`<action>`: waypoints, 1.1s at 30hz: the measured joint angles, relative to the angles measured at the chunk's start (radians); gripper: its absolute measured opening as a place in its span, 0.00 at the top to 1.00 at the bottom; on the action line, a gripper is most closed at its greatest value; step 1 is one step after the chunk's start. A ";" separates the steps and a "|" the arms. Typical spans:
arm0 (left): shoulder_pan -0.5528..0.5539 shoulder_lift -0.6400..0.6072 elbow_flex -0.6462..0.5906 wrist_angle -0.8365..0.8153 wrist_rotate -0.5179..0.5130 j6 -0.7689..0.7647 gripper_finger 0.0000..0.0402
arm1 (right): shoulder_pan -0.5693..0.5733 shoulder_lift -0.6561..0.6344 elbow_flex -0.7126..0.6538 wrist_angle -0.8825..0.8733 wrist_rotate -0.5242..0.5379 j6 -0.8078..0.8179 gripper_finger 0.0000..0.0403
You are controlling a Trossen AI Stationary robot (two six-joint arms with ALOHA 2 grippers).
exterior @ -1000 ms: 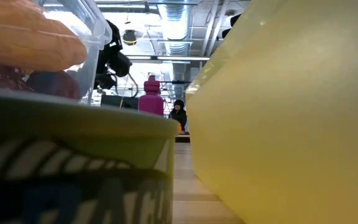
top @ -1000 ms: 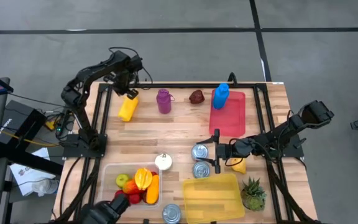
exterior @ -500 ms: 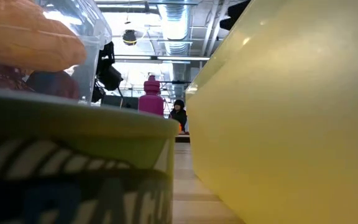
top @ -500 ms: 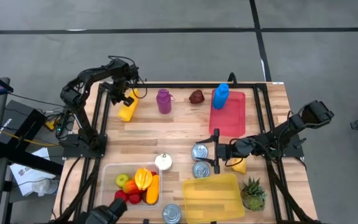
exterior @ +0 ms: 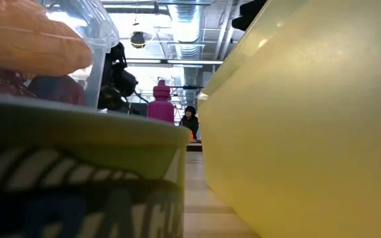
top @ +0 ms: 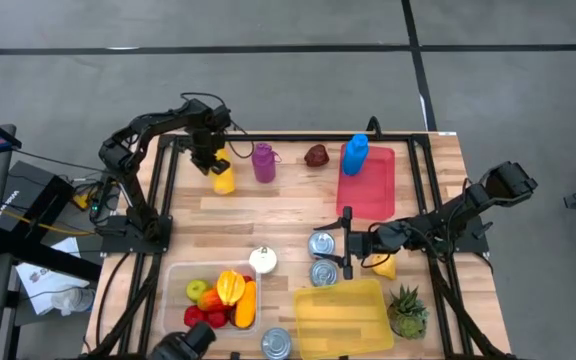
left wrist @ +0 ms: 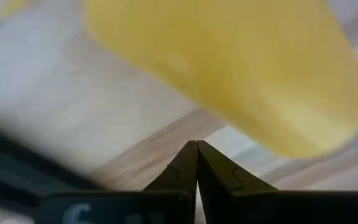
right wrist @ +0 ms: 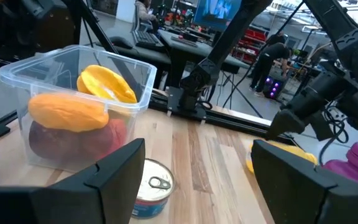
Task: Pick & Place Food Item
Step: Put the yellow water bottle into the red bin
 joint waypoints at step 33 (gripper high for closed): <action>-0.557 -0.821 -0.153 0.658 0.147 0.045 0.96 | -0.200 0.019 0.258 -0.585 -0.022 0.189 0.30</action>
